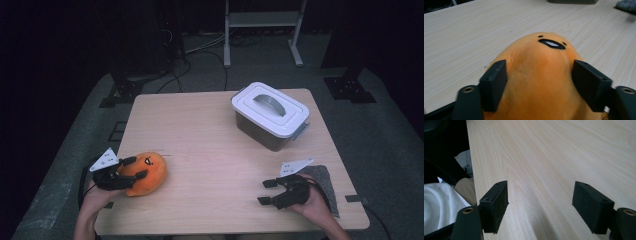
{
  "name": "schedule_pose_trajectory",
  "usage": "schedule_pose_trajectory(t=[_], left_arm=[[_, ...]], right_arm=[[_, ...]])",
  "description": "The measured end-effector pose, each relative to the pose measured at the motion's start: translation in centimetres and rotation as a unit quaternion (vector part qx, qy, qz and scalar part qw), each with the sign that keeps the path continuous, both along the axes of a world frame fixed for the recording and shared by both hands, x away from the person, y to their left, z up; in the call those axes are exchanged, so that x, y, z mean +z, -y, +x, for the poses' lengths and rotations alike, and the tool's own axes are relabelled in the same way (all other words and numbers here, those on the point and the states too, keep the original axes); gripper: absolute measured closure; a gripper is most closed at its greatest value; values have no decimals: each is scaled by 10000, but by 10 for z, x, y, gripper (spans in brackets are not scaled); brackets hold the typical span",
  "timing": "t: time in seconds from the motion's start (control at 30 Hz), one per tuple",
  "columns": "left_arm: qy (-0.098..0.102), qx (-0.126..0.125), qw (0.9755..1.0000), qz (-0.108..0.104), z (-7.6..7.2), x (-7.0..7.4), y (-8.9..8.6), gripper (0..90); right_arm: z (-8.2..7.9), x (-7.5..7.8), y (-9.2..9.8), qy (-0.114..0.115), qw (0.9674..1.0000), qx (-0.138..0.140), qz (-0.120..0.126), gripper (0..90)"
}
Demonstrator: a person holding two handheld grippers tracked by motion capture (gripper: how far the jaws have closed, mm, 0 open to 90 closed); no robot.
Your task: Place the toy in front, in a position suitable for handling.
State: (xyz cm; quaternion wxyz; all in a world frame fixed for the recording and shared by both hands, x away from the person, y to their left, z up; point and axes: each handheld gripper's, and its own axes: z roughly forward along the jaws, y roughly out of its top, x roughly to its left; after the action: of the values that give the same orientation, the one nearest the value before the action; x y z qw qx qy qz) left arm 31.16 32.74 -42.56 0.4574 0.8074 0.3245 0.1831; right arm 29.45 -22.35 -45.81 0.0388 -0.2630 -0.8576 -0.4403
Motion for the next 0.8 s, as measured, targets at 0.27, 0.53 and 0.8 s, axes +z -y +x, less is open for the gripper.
schedule_pose_trajectory(t=[0.27, 0.53, 0.8], left_arm=[[-26, 72, 10000, -53, 1, -5, -3, 463], [-21, 37, 9999, 109, -1, 0, 0, 573], [166, -80, 9998, 116, -3, 10, 4, 648]], right_arm=[[0, 0, 0, -15, 10000, -22, -17, 277], [-1, 0, 0, 4, 10000, -8, -22, 277], [-1, 1, 0, 4, 10000, 17, -8, 278]])
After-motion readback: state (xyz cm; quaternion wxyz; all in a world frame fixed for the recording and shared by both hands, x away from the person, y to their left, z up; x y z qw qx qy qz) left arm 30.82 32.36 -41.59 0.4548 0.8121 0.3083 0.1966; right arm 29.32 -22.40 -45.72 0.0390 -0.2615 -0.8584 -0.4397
